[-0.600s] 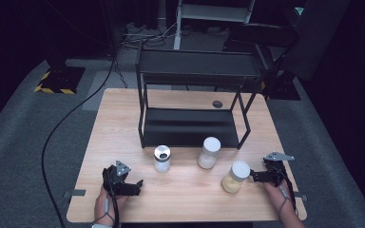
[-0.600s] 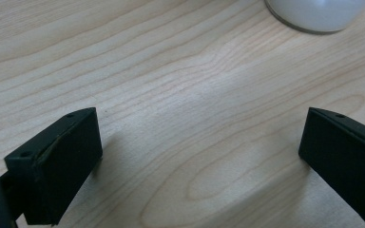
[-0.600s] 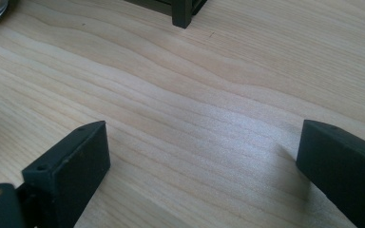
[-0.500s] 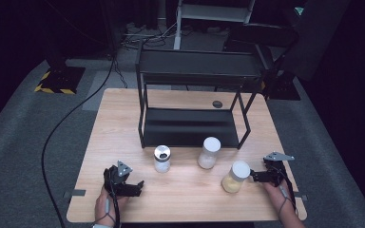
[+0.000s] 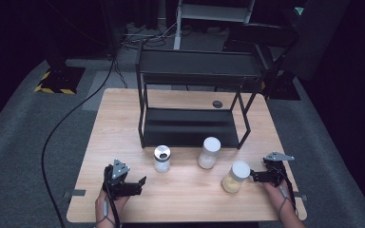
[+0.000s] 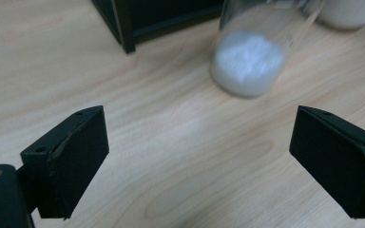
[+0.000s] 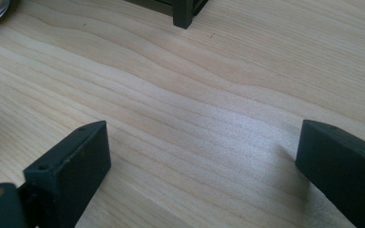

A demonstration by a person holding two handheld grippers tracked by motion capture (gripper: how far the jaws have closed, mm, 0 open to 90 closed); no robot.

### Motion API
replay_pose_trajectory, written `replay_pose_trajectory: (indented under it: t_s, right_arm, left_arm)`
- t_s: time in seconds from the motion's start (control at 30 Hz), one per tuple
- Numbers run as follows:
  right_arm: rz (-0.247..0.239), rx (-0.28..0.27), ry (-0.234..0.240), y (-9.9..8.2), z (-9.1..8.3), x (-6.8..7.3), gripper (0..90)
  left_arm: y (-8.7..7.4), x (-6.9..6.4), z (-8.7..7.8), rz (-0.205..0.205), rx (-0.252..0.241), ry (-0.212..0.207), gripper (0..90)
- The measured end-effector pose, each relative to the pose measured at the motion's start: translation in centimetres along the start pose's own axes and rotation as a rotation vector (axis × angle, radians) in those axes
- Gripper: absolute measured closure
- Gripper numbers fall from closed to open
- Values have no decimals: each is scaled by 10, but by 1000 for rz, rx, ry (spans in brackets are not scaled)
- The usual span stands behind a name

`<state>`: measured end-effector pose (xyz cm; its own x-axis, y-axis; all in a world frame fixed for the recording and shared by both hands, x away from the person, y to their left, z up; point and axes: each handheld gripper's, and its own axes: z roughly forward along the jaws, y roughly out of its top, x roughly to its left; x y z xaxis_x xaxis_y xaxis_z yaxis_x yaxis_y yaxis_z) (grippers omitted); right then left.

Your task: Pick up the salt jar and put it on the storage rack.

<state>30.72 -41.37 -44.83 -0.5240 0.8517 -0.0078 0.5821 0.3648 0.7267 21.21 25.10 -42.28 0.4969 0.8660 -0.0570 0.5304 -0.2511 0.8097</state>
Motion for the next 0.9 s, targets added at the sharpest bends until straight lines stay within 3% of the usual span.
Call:
replay_pose_trajectory:
  t_s: [0.33,0.53,0.9]
  right_arm:
    - [-2,-1,2,1,1,-1,44]
    - [-2,-2,0,0,1,0,47]
    - [1,-3,-3,0,1,0,52]
  left_arm:
    - [-10,-9,-15,8,-176,-5,58]
    - [-10,-5,-10,-13,-181,-32,58]
    - [-1,-4,6,-2,-173,-38,61]
